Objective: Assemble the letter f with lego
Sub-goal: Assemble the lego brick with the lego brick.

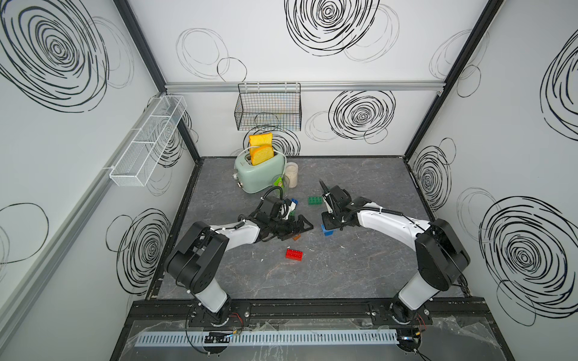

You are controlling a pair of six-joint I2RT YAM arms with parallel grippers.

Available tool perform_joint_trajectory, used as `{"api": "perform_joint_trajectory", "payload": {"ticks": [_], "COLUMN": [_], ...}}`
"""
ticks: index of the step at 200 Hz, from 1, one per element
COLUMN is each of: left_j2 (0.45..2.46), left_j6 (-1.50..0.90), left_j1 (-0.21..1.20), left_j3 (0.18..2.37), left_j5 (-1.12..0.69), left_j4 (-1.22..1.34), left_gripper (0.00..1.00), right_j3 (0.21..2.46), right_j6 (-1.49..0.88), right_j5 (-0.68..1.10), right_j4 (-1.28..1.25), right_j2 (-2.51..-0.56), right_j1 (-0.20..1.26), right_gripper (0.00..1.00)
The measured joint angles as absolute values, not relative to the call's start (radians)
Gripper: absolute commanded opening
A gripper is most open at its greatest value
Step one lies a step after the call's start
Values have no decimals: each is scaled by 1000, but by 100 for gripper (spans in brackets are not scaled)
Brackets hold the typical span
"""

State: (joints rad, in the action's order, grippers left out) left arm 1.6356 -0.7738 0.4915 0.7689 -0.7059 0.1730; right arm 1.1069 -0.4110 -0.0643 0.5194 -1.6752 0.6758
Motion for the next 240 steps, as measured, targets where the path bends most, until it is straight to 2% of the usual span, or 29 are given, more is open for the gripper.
{"api": "perform_joint_trajectory", "payload": {"ticks": [54, 97, 145, 240], "left_j2": [1505, 1406, 1386, 1377], "left_j6": [-712, -659, -632, -628], "left_j1": [474, 398, 327, 314], "left_j3": [786, 779, 738, 725], "left_j5": [-665, -602, -579, -575], "left_j4": [27, -97, -176, -184], "left_gripper": [99, 99, 99, 99], "right_j3": [1147, 1198, 1245, 1299], "right_j6": [-404, -440, -467, -483], "right_j5": [-40, -6, -9, -51], "right_j4": [495, 503, 531, 590], "right_j2": [-1710, -1738, -1768, -1797], "right_j1": [665, 613, 619, 647], "right_gripper": [34, 34, 36, 47]}}
